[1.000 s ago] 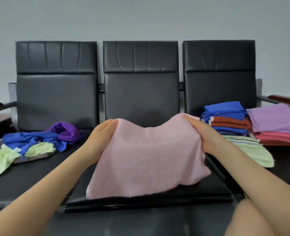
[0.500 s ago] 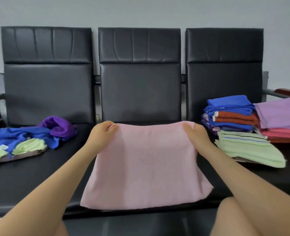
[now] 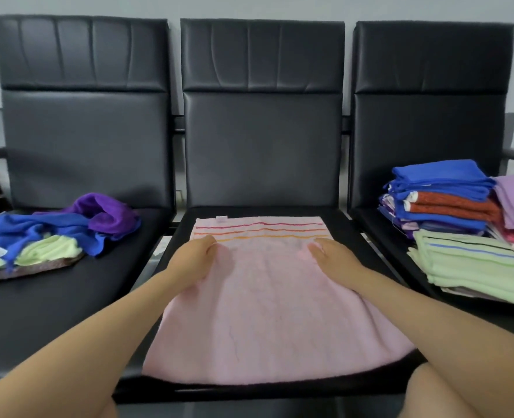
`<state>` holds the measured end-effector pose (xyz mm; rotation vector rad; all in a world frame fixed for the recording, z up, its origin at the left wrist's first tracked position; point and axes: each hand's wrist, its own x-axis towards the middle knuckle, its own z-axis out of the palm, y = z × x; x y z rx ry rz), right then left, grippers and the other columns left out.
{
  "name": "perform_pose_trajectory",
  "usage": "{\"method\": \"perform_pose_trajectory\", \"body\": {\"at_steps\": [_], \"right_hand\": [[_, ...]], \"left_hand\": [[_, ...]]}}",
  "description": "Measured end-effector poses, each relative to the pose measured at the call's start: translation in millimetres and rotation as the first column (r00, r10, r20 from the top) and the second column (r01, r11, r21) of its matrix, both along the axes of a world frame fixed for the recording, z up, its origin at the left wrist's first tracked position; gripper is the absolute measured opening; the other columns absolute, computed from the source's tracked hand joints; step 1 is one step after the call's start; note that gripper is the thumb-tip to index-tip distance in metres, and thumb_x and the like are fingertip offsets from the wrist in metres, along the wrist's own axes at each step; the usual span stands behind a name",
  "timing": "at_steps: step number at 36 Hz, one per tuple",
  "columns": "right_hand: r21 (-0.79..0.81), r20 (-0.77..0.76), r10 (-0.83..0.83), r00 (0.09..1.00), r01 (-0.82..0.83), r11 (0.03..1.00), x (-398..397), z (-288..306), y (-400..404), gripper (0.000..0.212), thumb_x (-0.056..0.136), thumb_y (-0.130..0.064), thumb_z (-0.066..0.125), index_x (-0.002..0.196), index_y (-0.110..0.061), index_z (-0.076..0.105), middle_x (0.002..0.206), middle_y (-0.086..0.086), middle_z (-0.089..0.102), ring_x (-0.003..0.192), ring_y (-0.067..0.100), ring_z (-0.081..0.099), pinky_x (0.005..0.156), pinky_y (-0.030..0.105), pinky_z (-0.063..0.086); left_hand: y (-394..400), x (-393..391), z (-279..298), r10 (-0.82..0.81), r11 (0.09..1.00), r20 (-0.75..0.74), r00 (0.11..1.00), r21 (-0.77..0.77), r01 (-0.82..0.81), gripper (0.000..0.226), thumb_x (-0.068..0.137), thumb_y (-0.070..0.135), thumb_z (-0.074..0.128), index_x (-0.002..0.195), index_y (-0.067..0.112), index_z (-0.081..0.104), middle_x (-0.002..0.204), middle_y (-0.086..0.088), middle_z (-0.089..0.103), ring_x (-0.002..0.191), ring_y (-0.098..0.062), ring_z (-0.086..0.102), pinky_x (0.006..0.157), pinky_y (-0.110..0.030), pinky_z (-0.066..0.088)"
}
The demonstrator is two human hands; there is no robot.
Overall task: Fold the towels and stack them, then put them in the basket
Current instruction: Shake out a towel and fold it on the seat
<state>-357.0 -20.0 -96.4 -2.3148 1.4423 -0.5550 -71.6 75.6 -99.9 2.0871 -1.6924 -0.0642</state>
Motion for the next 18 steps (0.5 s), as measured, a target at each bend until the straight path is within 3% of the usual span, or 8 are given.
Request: {"method": "perform_pose_trajectory", "body": {"at_steps": [4,8,10,12,14,18], "right_hand": [[-0.004,-0.065,0.020,0.998,-0.020,1.000,-7.9,0.4,13.6,0.037,0.103,-0.036,0.035,0.084,-0.013,0.057,0.086,0.002,0.062,0.087,0.028,0.058,0.077,0.036,0.045],[0.074,-0.098,0.054,0.994,-0.047,0.996,-18.4,9.7,32.4,0.034,0.103,-0.033,0.037,0.078,-0.028,0.059,0.088,-0.005,0.062,0.089,0.016,0.058,0.070,0.025,0.044],[0.146,0.060,0.038,0.998,-0.046,0.988,-23.6,18.1,41.0,0.028,0.102,-0.028,0.041,0.083,-0.028,0.062,0.088,-0.009,0.061,0.087,0.010,0.057,0.065,0.016,0.039],[0.210,0.252,-0.044,0.967,-0.010,0.978,-30.9,26.7,40.5,0.027,0.100,-0.030,0.045,0.106,-0.016,0.067,0.104,-0.001,0.065,0.095,0.013,0.059,0.071,0.023,0.042],[0.281,0.458,-0.175,0.871,0.045,0.959,-35.2,39.0,37.6,0.033,0.098,-0.033,0.049,0.120,-0.011,0.062,0.113,0.006,0.065,0.098,0.019,0.060,0.073,0.029,0.044],[0.409,0.716,-0.331,0.614,0.014,0.912,-34.4,69.2,33.6,0.028,0.097,-0.030,0.054,0.114,-0.008,0.060,0.097,0.004,0.065,0.086,0.018,0.061,0.066,0.028,0.045]], "left_hand": [[15.0,-5.7,1.7,-0.015,0.998,-0.031,0.999,0.061,0.017,0.023,0.100,0.021,0.038,0.088,0.013,0.055,0.083,-0.001,0.061,0.079,-0.027,0.057,0.069,-0.033,0.043],[35.7,-12.3,7.6,-0.087,0.986,-0.100,0.991,0.132,0.100,0.028,0.101,0.022,0.039,0.093,0.009,0.062,0.090,-0.001,0.063,0.086,-0.022,0.056,0.075,-0.029,0.042],[46.8,-13.2,17.0,-0.089,0.991,-0.171,0.981,0.081,0.104,0.028,0.101,0.022,0.041,0.091,0.005,0.062,0.090,-0.005,0.063,0.088,-0.023,0.056,0.077,-0.029,0.042],[54.0,-13.5,30.2,-0.079,0.997,-0.266,0.961,-0.004,0.081,0.026,0.100,0.022,0.043,0.089,0.008,0.062,0.089,-0.004,0.064,0.086,-0.021,0.057,0.076,-0.030,0.043],[59.2,-14.7,44.9,-0.075,0.994,-0.404,0.912,-0.099,0.038,0.024,0.100,0.023,0.045,0.087,0.016,0.064,0.086,0.002,0.064,0.081,-0.015,0.057,0.074,-0.027,0.044],[56.3,-17.2,66.6,-0.077,0.968,-0.580,0.811,-0.239,-0.078,0.024,0.098,0.024,0.047,0.082,0.016,0.064,0.074,0.003,0.057,0.068,-0.013,0.050,0.058,-0.025,0.038]]}}
